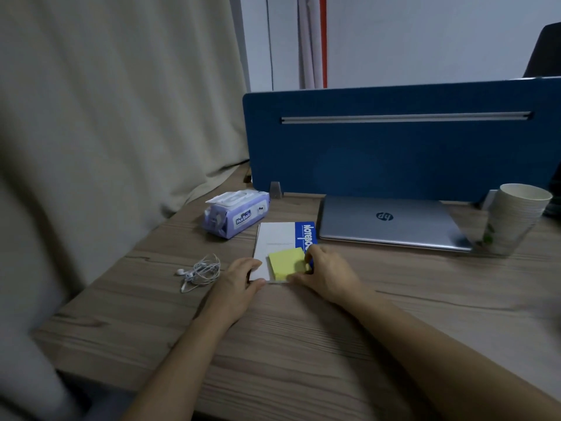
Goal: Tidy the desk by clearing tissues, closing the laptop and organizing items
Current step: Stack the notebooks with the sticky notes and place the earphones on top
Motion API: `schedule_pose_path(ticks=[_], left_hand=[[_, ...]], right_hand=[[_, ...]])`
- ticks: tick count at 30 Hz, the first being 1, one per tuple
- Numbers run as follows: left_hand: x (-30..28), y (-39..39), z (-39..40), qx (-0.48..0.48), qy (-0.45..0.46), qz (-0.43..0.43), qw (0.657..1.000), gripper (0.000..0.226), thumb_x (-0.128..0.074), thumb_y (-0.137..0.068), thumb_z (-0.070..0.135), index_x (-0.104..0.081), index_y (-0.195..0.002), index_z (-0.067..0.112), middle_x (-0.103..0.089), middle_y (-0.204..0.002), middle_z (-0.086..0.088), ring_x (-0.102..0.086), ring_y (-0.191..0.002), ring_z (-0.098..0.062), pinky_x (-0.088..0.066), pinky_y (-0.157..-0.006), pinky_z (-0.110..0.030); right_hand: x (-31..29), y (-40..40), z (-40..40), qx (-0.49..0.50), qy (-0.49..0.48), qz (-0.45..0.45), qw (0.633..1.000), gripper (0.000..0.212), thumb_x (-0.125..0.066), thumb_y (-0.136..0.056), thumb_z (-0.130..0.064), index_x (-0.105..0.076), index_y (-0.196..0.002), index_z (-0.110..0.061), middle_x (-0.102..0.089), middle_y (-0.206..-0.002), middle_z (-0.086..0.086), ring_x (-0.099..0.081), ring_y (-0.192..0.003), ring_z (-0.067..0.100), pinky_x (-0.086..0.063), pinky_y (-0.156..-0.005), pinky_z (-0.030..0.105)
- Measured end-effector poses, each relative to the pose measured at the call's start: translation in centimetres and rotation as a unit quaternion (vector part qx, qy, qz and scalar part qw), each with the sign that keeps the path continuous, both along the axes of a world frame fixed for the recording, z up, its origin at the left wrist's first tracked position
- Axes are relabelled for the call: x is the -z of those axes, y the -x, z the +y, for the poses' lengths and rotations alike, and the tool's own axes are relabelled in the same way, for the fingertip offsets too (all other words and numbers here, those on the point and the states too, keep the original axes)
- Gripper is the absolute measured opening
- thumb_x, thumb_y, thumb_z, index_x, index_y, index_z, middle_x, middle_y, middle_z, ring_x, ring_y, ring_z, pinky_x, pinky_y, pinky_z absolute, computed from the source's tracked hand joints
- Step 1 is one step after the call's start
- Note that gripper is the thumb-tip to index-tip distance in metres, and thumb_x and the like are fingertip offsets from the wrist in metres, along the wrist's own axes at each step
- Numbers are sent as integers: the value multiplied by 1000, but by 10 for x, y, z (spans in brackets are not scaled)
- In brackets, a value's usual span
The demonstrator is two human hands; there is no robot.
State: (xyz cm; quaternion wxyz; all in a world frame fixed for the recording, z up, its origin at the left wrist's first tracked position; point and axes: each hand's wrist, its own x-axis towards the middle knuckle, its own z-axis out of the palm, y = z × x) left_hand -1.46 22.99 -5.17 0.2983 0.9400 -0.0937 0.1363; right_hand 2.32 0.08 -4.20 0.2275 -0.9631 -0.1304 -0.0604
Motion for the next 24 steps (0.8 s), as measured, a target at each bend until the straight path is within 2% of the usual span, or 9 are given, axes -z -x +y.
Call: schedule_pose_path(ticks=[3,5,7,11,16,20,24], left_hand=[[1,-5,-2,-9,-2,-9,1000,41,-69,-89,24,-60,-128,16,-57,-129,-3,-56,-113,-19,-45,-97,-32],[1,-9,-4,-10,-7,-21,1000,40,-69,-89,23,-61,-127,13,-60,-128,-5,-58,-112,-21,-46,-96,-31],[2,-14,-6,-13,-22,-36,999,39,-69,-89,22,-63,-126,10,-63,-127,-8,-60,-111,-24,-47,-94,-31],[2,-22,-12,-26,-48,-72,996,30,-70,-88,20,-69,-114,7,-69,-116,-9,-66,-101,-27,-49,-84,-31],[3,-36,-13,-42,-55,-94,993,19,-69,-87,20,-71,-101,6,-71,-100,-11,-65,-88,-29,-49,-73,-34],[3,-50,-16,-51,-59,-100,992,15,-65,-89,17,-70,-100,9,-70,-98,-10,-64,-86,-27,-50,-72,-34],[2,-68,-18,-56,-71,-93,992,10,-62,-89,14,-69,-95,10,-71,-92,-13,-63,-82,-32,-52,-68,-40]], right_hand=[[3,-2,-4,2,-13,-19,1000,44,-65,-75,-65,-43,-86,-29,-61,-97,0,-52,-82,17,-47,-65,34],[5,-5,-3,1,17,-73,997,44,-62,-75,-67,-42,-82,-28,-62,-95,-1,-48,-83,17,-40,-64,33],[5,-10,1,3,48,-113,992,45,-59,-77,-68,-45,-83,-26,-63,-96,-1,-48,-87,19,-39,-68,35],[5,-24,9,-19,78,-135,988,46,-52,-82,-68,-49,-96,-23,-61,-105,1,-50,-94,21,-44,-77,38],[14,-35,5,-74,91,-151,982,60,-47,-77,-73,-53,-111,-24,-56,-110,-2,-49,-99,19,-45,-85,36],[15,-50,0,-35,124,-218,967,49,-52,-79,-66,-58,-104,-25,-58,-106,-2,-50,-98,22,-41,-82,40],[16,-67,1,-7,163,-249,955,46,-54,-80,-64,-61,-99,-23,-57,-110,1,-48,-106,26,-38,-85,45]])
